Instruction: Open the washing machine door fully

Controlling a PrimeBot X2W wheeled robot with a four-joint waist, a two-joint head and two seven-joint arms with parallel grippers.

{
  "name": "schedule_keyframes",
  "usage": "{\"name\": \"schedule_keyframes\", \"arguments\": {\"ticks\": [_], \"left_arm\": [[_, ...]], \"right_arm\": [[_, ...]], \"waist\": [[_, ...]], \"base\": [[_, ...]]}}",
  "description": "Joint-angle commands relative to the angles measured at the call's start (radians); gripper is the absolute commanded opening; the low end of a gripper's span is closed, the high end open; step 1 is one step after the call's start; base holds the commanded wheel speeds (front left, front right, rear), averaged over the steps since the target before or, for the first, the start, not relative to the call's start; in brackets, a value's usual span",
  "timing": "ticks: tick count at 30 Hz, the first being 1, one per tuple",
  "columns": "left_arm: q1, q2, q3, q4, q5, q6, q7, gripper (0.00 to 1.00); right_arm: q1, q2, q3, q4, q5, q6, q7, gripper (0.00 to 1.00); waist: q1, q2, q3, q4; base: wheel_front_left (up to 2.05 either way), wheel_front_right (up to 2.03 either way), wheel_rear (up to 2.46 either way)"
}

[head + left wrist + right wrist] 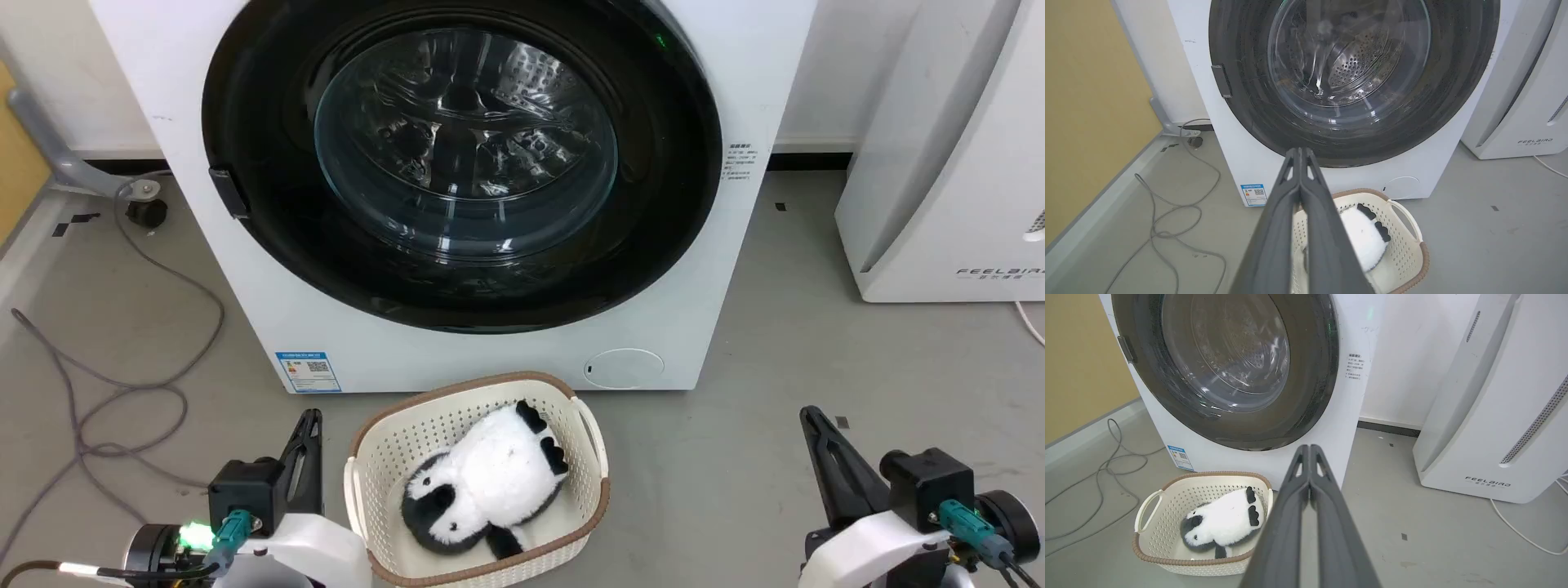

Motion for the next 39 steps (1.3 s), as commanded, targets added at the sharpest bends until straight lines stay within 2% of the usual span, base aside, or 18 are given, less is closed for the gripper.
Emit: {"name": "schedule_keyframes", "arguments": {"ticks": [1,34,35,39], "left_arm": [[-0.016,0.0,0.0,-0.004,0.003,0.003,0.0,0.0],[-0.016,0.0,0.0,-0.004,0.003,0.003,0.0,0.0],[0.0,0.0,0.0,0.0,0.0,0.0,0.0,1.0],[0.001,0.0,0.0,0.002,0.0,0.0,-0.001,1.0]], "right_arm": [[-0.014,0.005,0.0,-0.004,-0.008,-0.001,0.0,0.0],[-0.014,0.005,0.0,-0.004,-0.008,-0.001,0.0,0.0],[0.0,0.0,0.0,0.0,0.0,0.0,0.0,1.0],[0.001,0.0,0.0,0.0,0.001,0.0,-0.001,1.0]], "waist": [[0.0,0.0,0.0,0.0],[0.0,0.0,0.0,0.0],[0.0,0.0,0.0,0.0],[0.0,0.0,0.0,0.0]], "base": [[0.0,0.0,0.0],[0.0,0.0,0.0],[0.0,0.0,0.0],[0.0,0.0,0.0]]}}
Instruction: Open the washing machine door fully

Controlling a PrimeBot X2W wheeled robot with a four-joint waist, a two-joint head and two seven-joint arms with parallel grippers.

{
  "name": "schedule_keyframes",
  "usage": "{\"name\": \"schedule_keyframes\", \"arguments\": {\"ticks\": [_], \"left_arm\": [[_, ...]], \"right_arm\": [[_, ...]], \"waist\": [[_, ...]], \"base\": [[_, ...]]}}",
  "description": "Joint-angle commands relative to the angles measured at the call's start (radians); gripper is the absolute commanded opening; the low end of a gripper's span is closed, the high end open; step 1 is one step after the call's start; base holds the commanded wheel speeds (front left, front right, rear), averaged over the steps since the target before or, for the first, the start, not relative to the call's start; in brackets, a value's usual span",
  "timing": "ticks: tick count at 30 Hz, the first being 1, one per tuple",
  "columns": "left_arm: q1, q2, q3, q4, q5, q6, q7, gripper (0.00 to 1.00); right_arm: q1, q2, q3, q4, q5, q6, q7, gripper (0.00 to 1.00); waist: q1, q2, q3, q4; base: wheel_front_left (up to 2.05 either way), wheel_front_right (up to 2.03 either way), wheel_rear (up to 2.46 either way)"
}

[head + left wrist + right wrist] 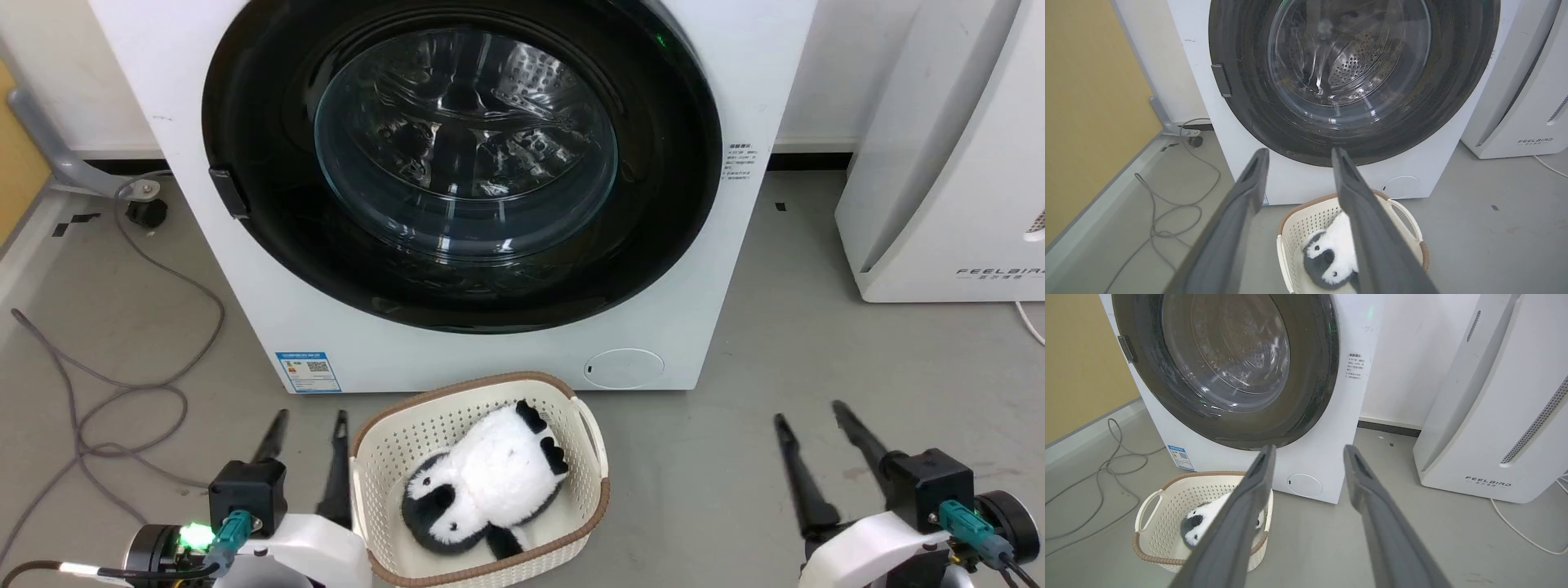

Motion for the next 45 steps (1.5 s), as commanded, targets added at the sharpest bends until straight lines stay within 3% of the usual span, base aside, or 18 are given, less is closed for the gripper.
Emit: {"name": "schedule_keyframes", "arguments": {"ticks": [1,23,45], "left_arm": [[0.0,0.0,-0.001,0.001,0.0,0.0,-0.001,1.0],[-0.007,0.002,-0.019,0.018,-0.005,0.002,-0.047,1.0],[-0.036,0.006,-0.039,0.029,-0.007,0.0,-0.093,1.0]], "right_arm": [[0.0,0.0,0.0,0.0,0.001,0.0,-0.001,1.0],[-0.026,-0.015,0.01,0.011,0.059,0.0,-0.045,1.0],[-0.153,-0.07,-0.012,0.016,0.245,0.0,-0.018,1.0]], "waist": [[0.0001,-0.0001,0.0,0.0],[0.0001,-0.0001,0.018,0.004],[0.0,-0.0001,0.076,0.024]], "base": [[0.0,0.0,0.0],[0.0,0.0,0.0],[0.0,0.0,0.0]]}}
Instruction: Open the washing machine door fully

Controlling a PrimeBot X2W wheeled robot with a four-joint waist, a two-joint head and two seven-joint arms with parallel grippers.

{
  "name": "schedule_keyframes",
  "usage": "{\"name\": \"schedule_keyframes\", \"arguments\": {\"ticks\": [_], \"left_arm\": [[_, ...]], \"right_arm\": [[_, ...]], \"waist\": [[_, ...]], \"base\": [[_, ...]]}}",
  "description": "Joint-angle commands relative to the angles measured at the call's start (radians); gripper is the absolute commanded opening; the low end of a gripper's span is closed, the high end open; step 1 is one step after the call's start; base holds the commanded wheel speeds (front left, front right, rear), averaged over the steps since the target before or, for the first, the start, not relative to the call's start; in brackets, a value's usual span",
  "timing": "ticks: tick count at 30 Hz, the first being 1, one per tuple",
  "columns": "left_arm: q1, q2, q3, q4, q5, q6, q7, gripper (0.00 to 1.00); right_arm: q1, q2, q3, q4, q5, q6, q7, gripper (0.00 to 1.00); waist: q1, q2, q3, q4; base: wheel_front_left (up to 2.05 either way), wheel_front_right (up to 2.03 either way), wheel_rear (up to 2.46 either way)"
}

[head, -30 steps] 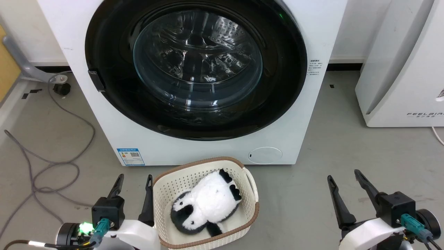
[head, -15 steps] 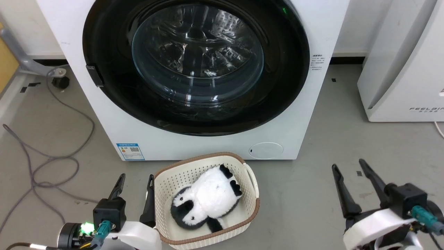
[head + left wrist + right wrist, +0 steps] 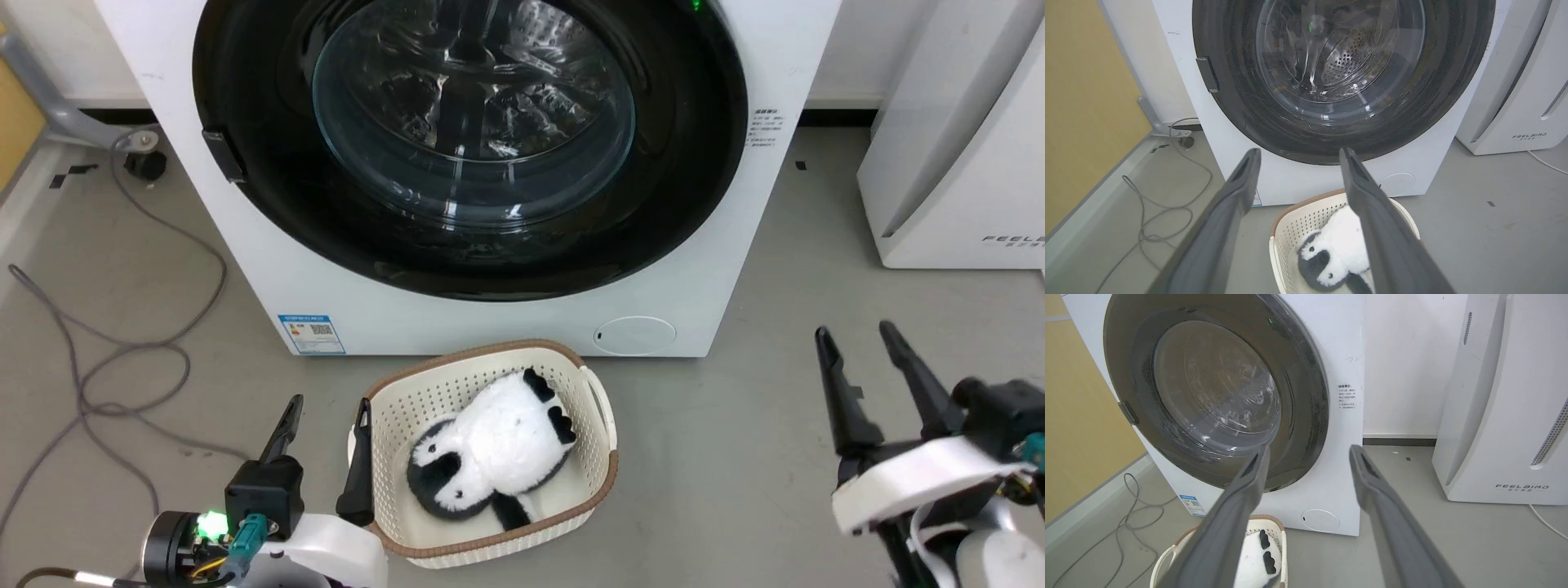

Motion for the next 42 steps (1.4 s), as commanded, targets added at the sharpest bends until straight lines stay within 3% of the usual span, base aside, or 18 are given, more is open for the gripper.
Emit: {"name": "schedule_keyframes", "arguments": {"ticks": [1,16,29,30,31,32,42], "left_arm": [[-0.017,0.005,-0.003,0.004,-0.007,0.0,-0.013,1.0],[-0.043,0.007,-0.02,0.011,-0.009,-0.002,-0.045,1.0],[-0.072,0.005,-0.04,0.02,-0.016,0.001,-0.07,1.0],[-0.075,0.005,-0.042,0.02,-0.017,0.001,-0.072,1.0],[-0.077,0.005,-0.044,0.02,-0.018,0.002,-0.074,1.0],[-0.08,0.004,-0.046,0.021,-0.019,0.002,-0.076,1.0],[-0.104,0.003,-0.062,0.026,-0.023,0.003,-0.097,1.0]], "right_arm": [[-0.033,-0.01,-0.007,0.002,0.035,0.0,0.01,1.0],[-0.204,-0.013,-0.095,0.066,0.22,0.0,0.118,1.0],[-0.349,-0.007,-0.15,0.106,0.283,-0.001,0.215,1.0],[-0.363,-0.008,-0.159,0.113,0.293,-0.001,0.223,0.77],[-0.376,-0.01,-0.165,0.118,0.301,-0.001,0.233,0.18],[-0.39,-0.012,-0.172,0.124,0.311,-0.001,0.243,0.0],[-0.548,-0.028,-0.241,0.218,0.376,-0.001,0.361,0.0]], "waist": [[0.0,0.0,0.007,0.003],[0.0,0.0,0.06,0.026],[0.0,0.0,0.119,0.061],[0.0,0.0,0.124,0.064],[0.0,0.0,0.129,0.067],[0.0,0.0,0.134,0.07],[0.0,0.0,0.191,0.093]], "base": [[0.0,0.0,0.0],[0.0,0.0,0.0],[0.0,0.0,0.0],[0.0,0.0,0.0],[0.0,0.0,0.0],[0.0,0.0,0.0],[0.0,0.0,0.0]]}}
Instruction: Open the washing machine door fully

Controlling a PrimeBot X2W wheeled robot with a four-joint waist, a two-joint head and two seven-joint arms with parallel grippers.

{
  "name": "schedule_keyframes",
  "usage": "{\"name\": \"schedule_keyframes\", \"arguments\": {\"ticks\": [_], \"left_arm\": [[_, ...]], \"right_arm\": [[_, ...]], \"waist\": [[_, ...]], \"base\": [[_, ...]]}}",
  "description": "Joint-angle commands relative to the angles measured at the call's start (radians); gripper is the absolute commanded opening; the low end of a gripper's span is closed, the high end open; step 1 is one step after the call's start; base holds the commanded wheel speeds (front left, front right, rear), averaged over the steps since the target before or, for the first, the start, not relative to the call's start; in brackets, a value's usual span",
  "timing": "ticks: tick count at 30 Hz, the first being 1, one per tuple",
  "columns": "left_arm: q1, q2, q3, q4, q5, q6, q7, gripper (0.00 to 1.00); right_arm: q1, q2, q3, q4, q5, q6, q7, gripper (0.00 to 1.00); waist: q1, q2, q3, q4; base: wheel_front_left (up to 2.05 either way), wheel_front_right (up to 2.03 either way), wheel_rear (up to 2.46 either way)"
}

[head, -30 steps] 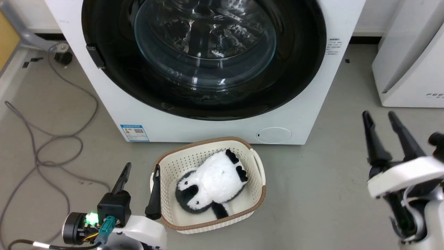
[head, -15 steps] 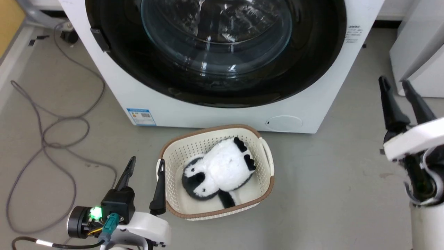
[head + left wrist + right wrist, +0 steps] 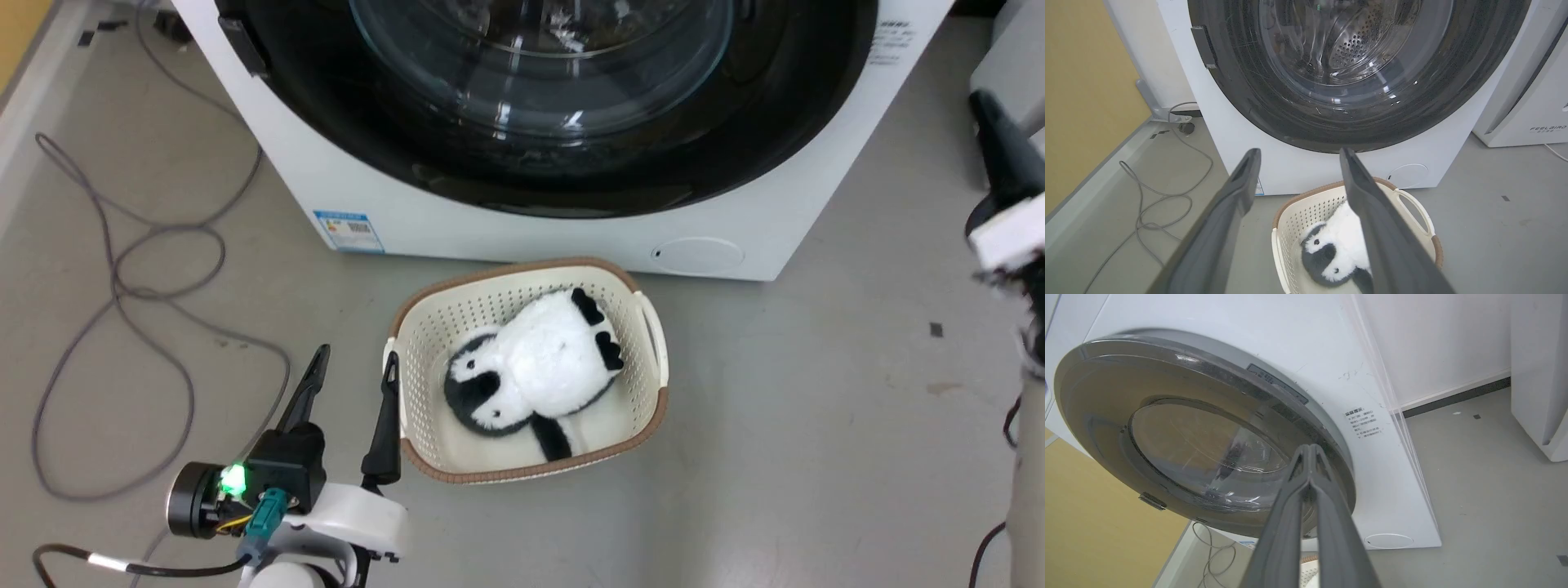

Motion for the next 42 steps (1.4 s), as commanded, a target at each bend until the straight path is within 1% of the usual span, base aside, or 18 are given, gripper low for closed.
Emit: {"name": "schedule_keyframes", "arguments": {"ticks": [1,8,11,20,25,32,38,42], "left_arm": [[-0.023,0.002,-0.007,0.002,-0.006,0.002,-0.011,1.0],[-0.044,0.001,-0.023,0.003,-0.012,0.002,-0.026,1.0],[-0.054,0.0,-0.024,-0.002,-0.036,0.0,-0.032,1.0],[-0.082,-0.002,-0.05,-0.022,-0.054,0.002,-0.051,1.0],[-0.094,-0.002,-0.067,-0.02,-0.069,0.007,-0.061,1.0],[-0.117,-0.002,-0.094,-0.017,-0.089,0.019,-0.076,1.0],[-0.135,-0.002,-0.108,-0.019,-0.098,0.027,-0.088,1.0],[-0.137,-0.002,-0.11,-0.016,-0.1,0.029,-0.091,1.0]], "right_arm": [[-0.049,-0.001,-0.016,0.02,0.02,0.0,0.018,0.0],[-0.192,0.014,-0.078,0.097,0.051,-0.001,0.115,0.0],[-0.26,0.015,-0.114,0.137,0.056,-0.001,0.146,0.0],[-0.437,-0.004,-0.187,0.245,0.037,-0.001,0.266,0.0],[-0.517,-0.012,-0.221,0.296,0.016,-0.001,0.315,0.0],[-0.602,-0.028,-0.26,0.363,0.004,-0.001,0.392,0.0],[-0.666,-0.032,-0.301,0.417,0.027,-0.001,0.532,0.0],[-0.66,-0.019,-0.313,0.41,0.033,-0.001,0.608,0.0]], "waist": [[-0.0001,-0.0001,0.015,0.007],[-0.0001,-0.0001,0.06,0.03],[-0.0001,-0.0001,0.078,0.044],[-0.0001,-0.0001,0.132,0.088],[-0.0001,-0.0001,0.163,0.11],[-0.0001,-0.0001,0.203,0.139],[-0.0001,-0.0001,0.23,0.158],[-0.0001,-0.0001,0.233,0.158]], "base": [[0.0,0.0,0.0],[0.0,0.0,0.0],[0.0,0.0,0.0],[0.0,0.0,0.0],[0.0,0.0,0.0],[0.0,0.0,0.0],[0.0,0.0,0.0],[0.0,0.0,0.0]]}}
